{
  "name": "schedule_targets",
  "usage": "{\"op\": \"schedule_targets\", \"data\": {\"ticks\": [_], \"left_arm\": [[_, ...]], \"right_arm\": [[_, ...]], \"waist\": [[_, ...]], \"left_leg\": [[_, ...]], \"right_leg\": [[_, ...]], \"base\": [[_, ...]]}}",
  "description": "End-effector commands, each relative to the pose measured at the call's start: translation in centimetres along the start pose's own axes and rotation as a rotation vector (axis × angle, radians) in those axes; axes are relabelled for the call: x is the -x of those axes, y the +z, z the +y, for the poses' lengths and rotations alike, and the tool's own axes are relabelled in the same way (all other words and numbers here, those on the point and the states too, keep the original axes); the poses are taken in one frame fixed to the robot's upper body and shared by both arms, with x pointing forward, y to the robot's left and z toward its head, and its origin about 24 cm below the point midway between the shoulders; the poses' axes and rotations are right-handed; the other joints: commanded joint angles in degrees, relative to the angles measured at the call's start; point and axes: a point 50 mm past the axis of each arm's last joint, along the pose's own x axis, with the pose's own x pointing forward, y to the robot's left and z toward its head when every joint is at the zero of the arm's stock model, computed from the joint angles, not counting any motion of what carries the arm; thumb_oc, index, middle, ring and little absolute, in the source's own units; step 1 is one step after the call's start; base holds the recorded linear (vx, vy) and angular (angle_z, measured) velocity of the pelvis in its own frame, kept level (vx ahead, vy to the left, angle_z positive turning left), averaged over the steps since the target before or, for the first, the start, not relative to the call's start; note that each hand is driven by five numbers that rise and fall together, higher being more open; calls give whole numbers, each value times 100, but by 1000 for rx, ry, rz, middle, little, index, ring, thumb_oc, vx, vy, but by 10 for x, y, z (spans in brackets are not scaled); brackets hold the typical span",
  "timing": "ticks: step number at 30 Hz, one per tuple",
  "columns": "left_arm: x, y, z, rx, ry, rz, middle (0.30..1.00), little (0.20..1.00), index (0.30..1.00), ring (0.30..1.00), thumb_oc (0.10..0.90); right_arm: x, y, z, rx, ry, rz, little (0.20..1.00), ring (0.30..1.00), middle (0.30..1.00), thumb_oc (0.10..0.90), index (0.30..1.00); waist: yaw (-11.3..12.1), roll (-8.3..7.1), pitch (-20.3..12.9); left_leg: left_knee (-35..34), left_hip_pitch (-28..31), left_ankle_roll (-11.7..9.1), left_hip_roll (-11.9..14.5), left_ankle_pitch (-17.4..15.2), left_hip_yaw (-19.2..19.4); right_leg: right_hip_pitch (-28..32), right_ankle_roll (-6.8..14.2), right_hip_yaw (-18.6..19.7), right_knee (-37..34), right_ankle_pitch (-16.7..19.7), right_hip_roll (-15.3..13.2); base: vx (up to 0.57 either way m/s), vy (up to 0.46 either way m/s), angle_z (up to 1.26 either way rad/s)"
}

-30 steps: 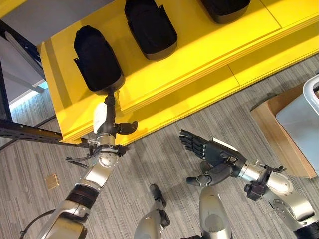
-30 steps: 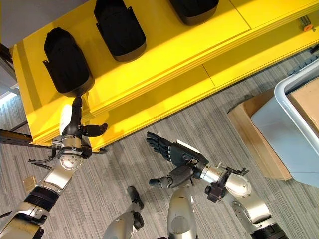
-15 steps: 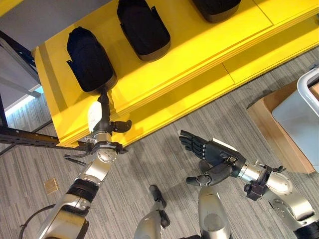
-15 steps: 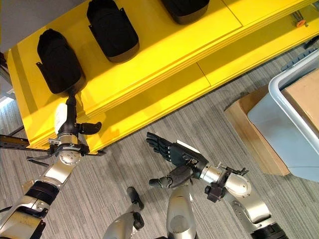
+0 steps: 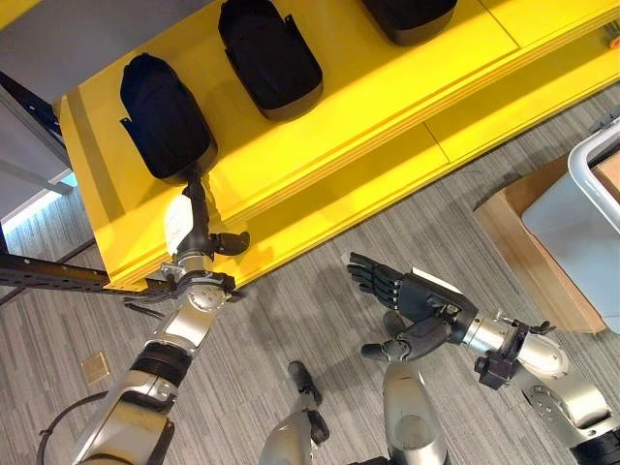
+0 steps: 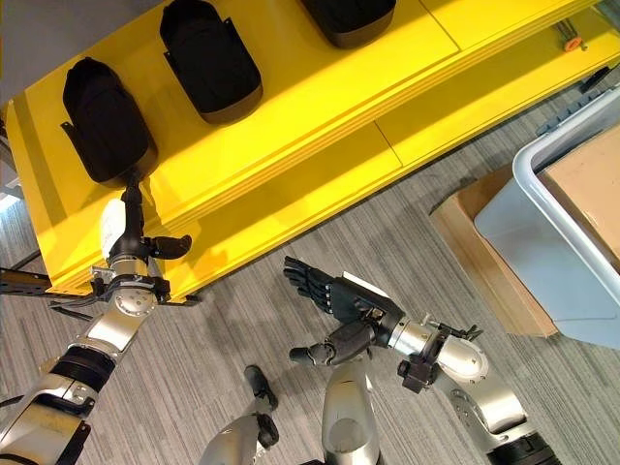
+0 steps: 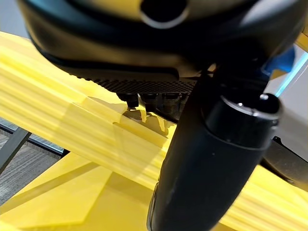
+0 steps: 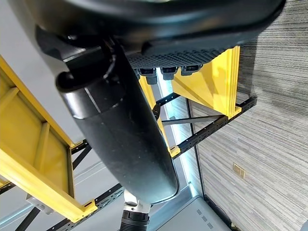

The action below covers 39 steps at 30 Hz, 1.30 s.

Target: Move parts from the plastic box to the shelf.

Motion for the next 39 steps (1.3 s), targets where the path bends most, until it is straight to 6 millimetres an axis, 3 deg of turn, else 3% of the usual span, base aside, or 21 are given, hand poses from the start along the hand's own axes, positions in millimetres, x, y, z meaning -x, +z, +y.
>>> {"op": "schedule_targets", "data": {"ticks": [1, 18, 23, 33, 39], "left_arm": [[-14, -2, 28, -9, 114, -5, 1000, 1000, 1000, 1000, 900], [-9, -1, 27, -23, 115, -55, 1000, 1000, 1000, 1000, 900], [8, 8, 22, -130, 111, -195, 1000, 1000, 1000, 1000, 900], [56, 11, 15, -80, -126, -301, 1000, 1000, 1000, 1000, 900], [92, 16, 19, 45, -319, -428, 1000, 1000, 1000, 1000, 900]], "right_arm": [[-13, 31, 15, 18, 107, -214, 1000, 1000, 1000, 900, 1000], [-12, 31, 16, 13, 94, -226, 1000, 1000, 1000, 900, 1000], [-11, 28, 19, -2, 65, -250, 1000, 1000, 1000, 900, 1000], [-1, 29, 17, -7, -27, -290, 1000, 1000, 1000, 900, 1000], [14, 22, 16, -27, -98, -294, 1000, 1000, 1000, 900, 1000]], "waist": [[-16, -326, -325], [40, -359, -306], [161, -389, -280], [536, -396, -242], [758, -401, -450]], "left_leg": [[848, -205, 222, -108, -1020, -80], [863, -227, 243, -107, -1039, -117], [904, -268, 263, -107, -1055, -207], [983, -338, 330, -124, -1061, -461], [839, -152, 328, -101, -1012, -552]], "right_leg": [[-6, -599, -501, 452, -847, 408], [8, -599, -559, 446, -851, 402], [59, -613, -630, 425, -861, 396], [261, -648, -943, 323, -862, 324], [543, -667, -1212, 187, -850, 284]], "base": [[0, 0, 0], [-1, -2, 0], [-11, -61, 0], [-12, -60, 11], [13, -27, 13]]}}
